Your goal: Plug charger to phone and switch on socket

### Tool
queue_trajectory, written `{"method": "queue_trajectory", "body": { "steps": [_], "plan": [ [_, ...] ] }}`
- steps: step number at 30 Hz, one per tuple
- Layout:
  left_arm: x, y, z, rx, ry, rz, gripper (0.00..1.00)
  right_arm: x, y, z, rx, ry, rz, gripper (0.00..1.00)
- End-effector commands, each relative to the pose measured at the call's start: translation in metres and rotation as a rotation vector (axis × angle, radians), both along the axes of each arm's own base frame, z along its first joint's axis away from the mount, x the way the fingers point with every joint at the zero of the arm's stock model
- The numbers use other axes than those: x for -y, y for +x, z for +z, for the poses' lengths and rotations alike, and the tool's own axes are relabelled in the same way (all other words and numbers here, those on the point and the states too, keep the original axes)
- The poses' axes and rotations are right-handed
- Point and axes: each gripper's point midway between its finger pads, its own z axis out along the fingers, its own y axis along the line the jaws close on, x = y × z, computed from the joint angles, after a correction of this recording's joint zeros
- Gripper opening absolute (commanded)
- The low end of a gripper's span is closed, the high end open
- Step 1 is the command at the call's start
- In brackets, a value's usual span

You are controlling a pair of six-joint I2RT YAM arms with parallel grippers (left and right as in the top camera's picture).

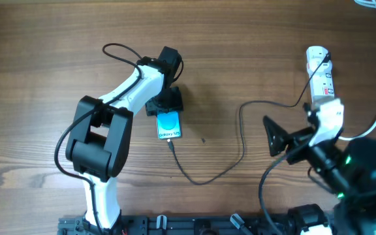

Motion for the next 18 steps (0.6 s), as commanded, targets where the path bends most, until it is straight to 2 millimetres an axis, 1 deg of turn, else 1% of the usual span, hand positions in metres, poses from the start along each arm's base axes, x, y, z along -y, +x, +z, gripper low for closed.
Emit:
{"method": "queue_trajectory", "body": {
  "steps": [1, 2, 3, 4, 5, 6, 7, 8, 11, 13, 14, 16, 18],
  "plan": [
    [0.009, -0.030, -0.024, -0.164, -0.103, 0.018, 0.61, -0.007, 0.011, 0.044, -0.020, -0.031, 0.043, 1.00],
    [0.014, -0.031, -0.020, -0.182, -0.171, 0.009, 0.61, -0.018, 0.012, 0.052, -0.051, 0.046, 0.071, 1.00],
    [0.019, -0.030, -0.014, -0.199, -0.256, 0.014, 0.61, -0.031, 0.008, 0.051, -0.106, 0.130, 0.121, 1.00],
    [0.022, -0.029, -0.008, -0.212, -0.318, 0.030, 0.61, -0.041, 0.006, 0.052, -0.125, 0.167, 0.173, 1.00],
    [0.023, -0.028, -0.004, -0.219, -0.358, 0.038, 0.61, -0.047, 0.006, 0.051, -0.142, 0.187, 0.202, 1.00],
    [0.026, -0.026, 0.005, -0.234, -0.453, 0.063, 0.62, -0.051, 0.009, 0.043, -0.214, 0.237, 0.193, 1.00],
    [0.028, -0.021, 0.019, -0.241, -0.574, 0.085, 0.62, -0.052, 0.014, 0.029, -0.319, 0.299, 0.141, 1.00],
    [0.030, -0.015, 0.034, -0.248, -0.695, 0.114, 0.62, -0.053, 0.020, 0.014, -0.404, 0.322, 0.109, 1.00],
    [0.037, -0.009, 0.057, -0.254, -0.881, 0.131, 0.62, -0.055, 0.029, -0.019, -0.548, 0.298, 0.083, 1.00],
    [0.042, -0.009, 0.066, -0.252, -0.944, 0.112, 0.62, -0.061, 0.030, -0.042, -0.655, 0.284, 0.111, 1.00],
    [0.045, -0.011, 0.069, -0.251, -0.966, 0.093, 0.62, -0.071, 0.028, -0.051, -0.705, 0.283, 0.185, 1.00],
    [0.051, -0.015, 0.069, -0.265, -0.964, 0.080, 0.63, -0.087, 0.026, -0.067, -0.800, 0.304, 0.306, 1.00],
    [0.060, -0.021, 0.069, -0.278, -0.960, 0.055, 0.63, -0.096, 0.032, -0.092, -0.907, 0.310, 0.327, 0.99]
  ]
}}
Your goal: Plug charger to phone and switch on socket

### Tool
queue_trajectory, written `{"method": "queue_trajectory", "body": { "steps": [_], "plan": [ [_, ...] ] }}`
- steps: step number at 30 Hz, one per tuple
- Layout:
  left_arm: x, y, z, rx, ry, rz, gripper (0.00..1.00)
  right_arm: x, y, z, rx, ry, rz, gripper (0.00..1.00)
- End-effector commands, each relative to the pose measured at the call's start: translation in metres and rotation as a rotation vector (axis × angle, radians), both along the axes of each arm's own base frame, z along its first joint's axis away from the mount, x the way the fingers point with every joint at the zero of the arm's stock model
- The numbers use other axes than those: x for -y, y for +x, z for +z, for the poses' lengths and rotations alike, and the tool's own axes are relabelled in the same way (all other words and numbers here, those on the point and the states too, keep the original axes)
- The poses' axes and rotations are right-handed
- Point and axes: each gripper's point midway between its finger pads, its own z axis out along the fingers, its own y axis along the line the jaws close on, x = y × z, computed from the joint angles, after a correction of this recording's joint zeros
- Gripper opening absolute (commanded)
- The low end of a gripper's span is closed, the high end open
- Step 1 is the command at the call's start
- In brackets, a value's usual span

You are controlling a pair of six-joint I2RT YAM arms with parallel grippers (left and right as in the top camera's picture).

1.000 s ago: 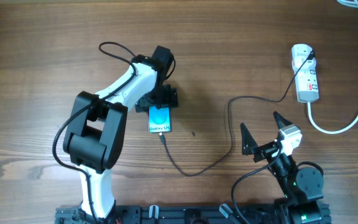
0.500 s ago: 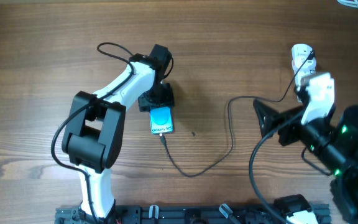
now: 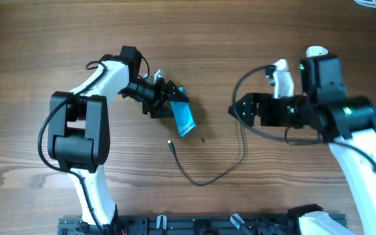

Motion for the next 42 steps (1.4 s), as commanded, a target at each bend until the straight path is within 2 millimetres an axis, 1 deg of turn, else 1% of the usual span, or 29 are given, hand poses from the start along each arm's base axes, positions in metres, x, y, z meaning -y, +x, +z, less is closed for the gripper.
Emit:
{"method": "queue_trajectory", "body": {
  "steps": [1, 4, 5, 7, 10, 11, 13, 16, 21, 23, 24, 28, 34, 39, 41, 42],
  "plan": [
    [0.021, -0.010, 0.011, 0.000, -0.089, -0.049, 0.64, -0.025, 0.000, -0.021, -0.102, 0.072, 0.125, 0.99],
    [0.033, -0.018, 0.011, 0.006, -0.091, -0.090, 0.64, -0.048, -0.002, -0.050, -0.190, 0.050, 0.195, 0.95],
    [0.036, -0.020, 0.010, 0.005, -0.091, -0.098, 0.64, -0.056, -0.003, -0.057, -0.208, 0.045, 0.218, 0.93],
    [0.040, -0.023, 0.011, 0.005, -0.091, -0.111, 0.64, -0.069, -0.005, -0.073, -0.246, 0.014, 0.229, 0.92],
    [0.044, -0.026, 0.010, 0.008, -0.092, -0.125, 0.64, -0.075, 0.002, -0.101, -0.267, -0.112, 0.170, 0.93],
    [0.044, -0.026, 0.010, 0.007, -0.092, -0.126, 0.64, -0.077, 0.004, -0.104, -0.258, -0.131, 0.160, 0.93],
    [0.045, -0.027, 0.010, 0.007, -0.092, -0.126, 0.64, -0.086, 0.004, -0.105, -0.239, -0.130, 0.182, 0.93],
    [0.045, -0.027, 0.011, 0.006, -0.091, -0.126, 0.64, -0.088, 0.006, -0.112, -0.226, -0.182, 0.145, 0.93],
    [0.045, -0.027, 0.011, 0.006, -0.092, -0.126, 0.64, -0.108, 0.006, -0.109, -0.167, -0.172, 0.178, 0.93],
    [0.045, -0.027, 0.011, 0.006, -0.092, -0.126, 0.64, -0.111, 0.005, -0.109, -0.154, -0.176, 0.185, 0.93],
    [0.045, -0.027, 0.011, 0.006, -0.092, -0.126, 0.64, -0.112, 0.006, -0.109, -0.150, -0.179, 0.184, 0.93],
    [0.045, -0.027, 0.010, 0.007, -0.092, -0.126, 0.64, -0.103, 0.013, -0.114, -0.149, -0.231, 0.112, 0.93],
    [0.045, -0.026, 0.010, 0.010, -0.092, -0.126, 0.64, -0.101, 0.011, -0.117, -0.163, -0.237, 0.113, 0.94],
    [0.045, -0.025, 0.010, 0.017, -0.094, -0.127, 0.64, -0.097, 0.004, -0.139, -0.192, -0.242, 0.092, 0.96],
    [0.045, -0.024, 0.010, 0.022, -0.095, -0.127, 0.64, -0.097, 0.004, -0.140, -0.190, -0.242, 0.093, 0.93],
    [0.045, -0.024, 0.010, 0.026, -0.096, -0.128, 0.65, -0.097, 0.004, -0.140, -0.190, -0.241, 0.092, 0.89]
  ]
}}
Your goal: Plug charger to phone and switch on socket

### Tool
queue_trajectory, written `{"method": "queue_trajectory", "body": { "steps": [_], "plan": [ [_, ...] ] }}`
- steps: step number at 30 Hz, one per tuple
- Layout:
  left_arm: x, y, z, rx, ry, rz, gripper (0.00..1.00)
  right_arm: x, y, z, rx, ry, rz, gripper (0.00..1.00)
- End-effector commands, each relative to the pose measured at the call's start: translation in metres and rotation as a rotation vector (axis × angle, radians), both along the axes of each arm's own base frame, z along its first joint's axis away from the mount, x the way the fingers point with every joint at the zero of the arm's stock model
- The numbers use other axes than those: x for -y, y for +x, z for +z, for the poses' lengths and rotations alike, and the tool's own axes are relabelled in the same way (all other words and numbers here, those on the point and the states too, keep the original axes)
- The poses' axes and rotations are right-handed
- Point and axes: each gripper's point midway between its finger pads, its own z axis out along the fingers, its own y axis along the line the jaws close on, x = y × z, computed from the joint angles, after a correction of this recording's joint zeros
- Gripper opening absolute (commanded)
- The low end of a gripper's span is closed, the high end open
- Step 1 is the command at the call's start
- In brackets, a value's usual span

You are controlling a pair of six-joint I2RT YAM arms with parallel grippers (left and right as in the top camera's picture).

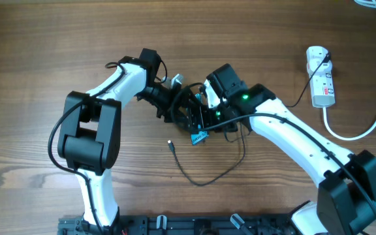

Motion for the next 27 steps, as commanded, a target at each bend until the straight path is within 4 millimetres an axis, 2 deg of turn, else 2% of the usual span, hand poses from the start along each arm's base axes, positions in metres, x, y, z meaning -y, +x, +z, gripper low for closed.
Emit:
{"method": "queue_trajectory", "body": {
  "steps": [1, 3, 7, 10, 13, 16, 20, 22, 23, 25, 27],
  "plan": [
    [0.006, -0.001, 0.005, 0.009, -0.055, -0.013, 0.64, 0.001, 0.000, -0.008, -0.008, -0.018, -0.008, 0.84],
    [0.006, -0.001, 0.005, 0.013, -0.056, -0.016, 0.64, 0.002, -0.002, -0.009, -0.018, -0.022, -0.013, 0.75],
    [0.006, -0.001, 0.005, 0.014, -0.057, -0.016, 0.64, 0.005, -0.009, -0.020, -0.069, -0.025, -0.070, 0.67],
    [0.006, -0.001, 0.005, 0.014, -0.057, -0.016, 0.65, 0.004, -0.011, -0.021, -0.080, -0.018, -0.071, 0.55],
    [0.006, -0.001, 0.005, 0.014, -0.056, -0.016, 0.65, 0.004, -0.011, -0.021, -0.079, -0.018, -0.071, 0.31],
    [0.006, -0.001, 0.005, 0.014, -0.056, -0.016, 0.65, 0.004, -0.011, -0.021, -0.080, -0.018, -0.071, 0.22],
    [0.006, -0.001, 0.005, 0.013, -0.056, -0.016, 0.70, 0.004, -0.011, -0.021, -0.080, -0.018, -0.071, 0.04],
    [0.006, -0.001, 0.005, 0.012, -0.057, -0.016, 0.82, 0.004, -0.011, -0.021, -0.080, -0.018, -0.071, 0.04],
    [0.006, -0.001, 0.005, 0.012, -0.057, -0.016, 0.84, 0.004, -0.011, -0.021, -0.079, -0.018, -0.071, 0.04],
    [0.008, -0.002, 0.010, 0.006, -0.086, -0.013, 0.84, 0.003, -0.008, -0.018, -0.064, -0.008, -0.068, 0.04],
    [0.016, 0.002, 0.030, 0.028, -0.223, -0.012, 0.84, -0.001, -0.005, -0.012, -0.052, 0.015, -0.054, 0.04]
  ]
}}
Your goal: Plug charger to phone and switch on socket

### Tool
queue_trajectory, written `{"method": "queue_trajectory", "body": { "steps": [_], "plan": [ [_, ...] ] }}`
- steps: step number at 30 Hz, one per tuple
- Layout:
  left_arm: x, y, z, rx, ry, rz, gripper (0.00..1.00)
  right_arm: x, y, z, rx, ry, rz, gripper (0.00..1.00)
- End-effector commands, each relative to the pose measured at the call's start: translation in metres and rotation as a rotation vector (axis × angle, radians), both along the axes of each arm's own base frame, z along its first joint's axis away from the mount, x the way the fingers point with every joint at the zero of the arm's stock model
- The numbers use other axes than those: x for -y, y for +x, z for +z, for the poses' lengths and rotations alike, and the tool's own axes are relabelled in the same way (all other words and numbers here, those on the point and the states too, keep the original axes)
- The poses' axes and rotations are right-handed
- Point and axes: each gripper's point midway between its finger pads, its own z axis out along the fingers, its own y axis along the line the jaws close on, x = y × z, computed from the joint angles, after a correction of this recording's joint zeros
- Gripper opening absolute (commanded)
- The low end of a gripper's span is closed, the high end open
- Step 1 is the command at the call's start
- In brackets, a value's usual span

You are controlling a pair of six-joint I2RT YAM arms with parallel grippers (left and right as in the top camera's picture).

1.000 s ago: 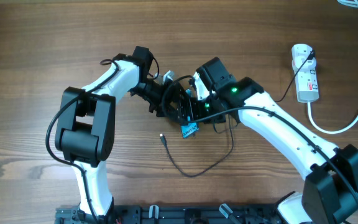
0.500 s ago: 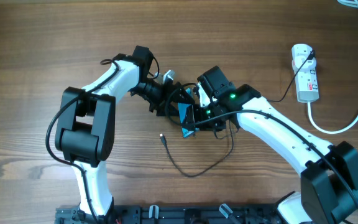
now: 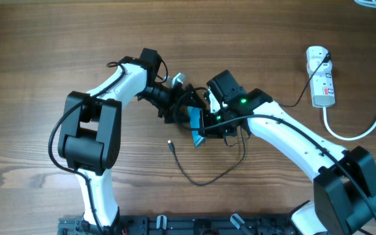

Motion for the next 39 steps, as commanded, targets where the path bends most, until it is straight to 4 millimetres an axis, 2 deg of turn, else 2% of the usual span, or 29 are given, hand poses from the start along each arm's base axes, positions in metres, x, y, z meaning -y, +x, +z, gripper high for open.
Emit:
{"method": "queue_trajectory", "body": {
  "steps": [1, 4, 8, 9, 12, 14, 17, 19, 20, 21, 25, 29, 31, 34, 39],
  "plan": [
    [0.012, 0.005, 0.034, 0.025, -0.235, 0.004, 0.84, -0.011, 0.005, 0.017, 0.036, 0.072, 0.056, 0.04],
    [0.000, 0.021, 0.058, 0.080, -0.321, 0.050, 0.84, -0.011, 0.018, 0.049, 0.081, 0.166, 0.045, 0.04],
    [-0.019, 0.034, 0.093, 0.163, -0.390, 0.099, 0.86, 0.014, 0.040, 0.084, 0.175, 0.217, -0.038, 0.04],
    [-0.024, 0.037, 0.110, 0.203, -0.441, 0.106, 0.86, 0.019, 0.043, 0.101, 0.196, 0.276, -0.047, 0.04],
    [-0.028, 0.036, 0.155, 0.296, -0.602, 0.085, 0.84, 0.016, 0.038, 0.155, 0.224, 0.530, 0.001, 0.04],
    [-0.028, 0.032, 0.168, 0.334, -0.607, 0.074, 0.85, 0.005, 0.031, 0.182, 0.234, 0.677, 0.085, 0.04],
    [-0.030, 0.024, 0.193, 0.421, -0.622, 0.049, 0.82, 0.000, 0.040, 0.198, 0.268, 0.732, 0.072, 0.04],
    [-0.030, 0.015, 0.218, 0.506, -0.635, 0.024, 0.80, -0.003, 0.050, 0.212, 0.313, 0.771, 0.062, 0.04],
    [-0.031, 0.010, 0.238, 0.555, -0.643, 0.009, 0.78, -0.007, 0.053, 0.220, 0.347, 0.792, 0.071, 0.04],
    [-0.032, 0.008, 0.248, 0.580, -0.646, 0.002, 0.77, -0.009, 0.054, 0.225, 0.368, 0.804, 0.081, 0.04],
    [-0.033, 0.000, 0.310, 0.744, -0.654, -0.033, 0.73, -0.025, 0.052, 0.244, 0.454, 0.855, 0.149, 0.04],
    [-0.033, 0.000, 0.356, 0.910, -0.640, 0.012, 0.63, -0.031, 0.048, 0.250, 0.473, 0.873, 0.180, 0.04],
    [-0.033, -0.005, 0.363, 0.929, -0.650, -0.001, 0.58, -0.033, 0.040, 0.257, 0.480, 0.910, 0.236, 0.04],
    [-0.035, -0.021, 0.358, 0.902, -0.687, -0.101, 0.58, -0.035, 0.029, 0.273, 0.527, 0.976, 0.340, 0.04],
    [-0.031, -0.023, 0.350, 0.838, -0.686, -0.095, 0.55, -0.035, 0.026, 0.274, 0.472, 0.992, 0.323, 0.04]
  ]
}}
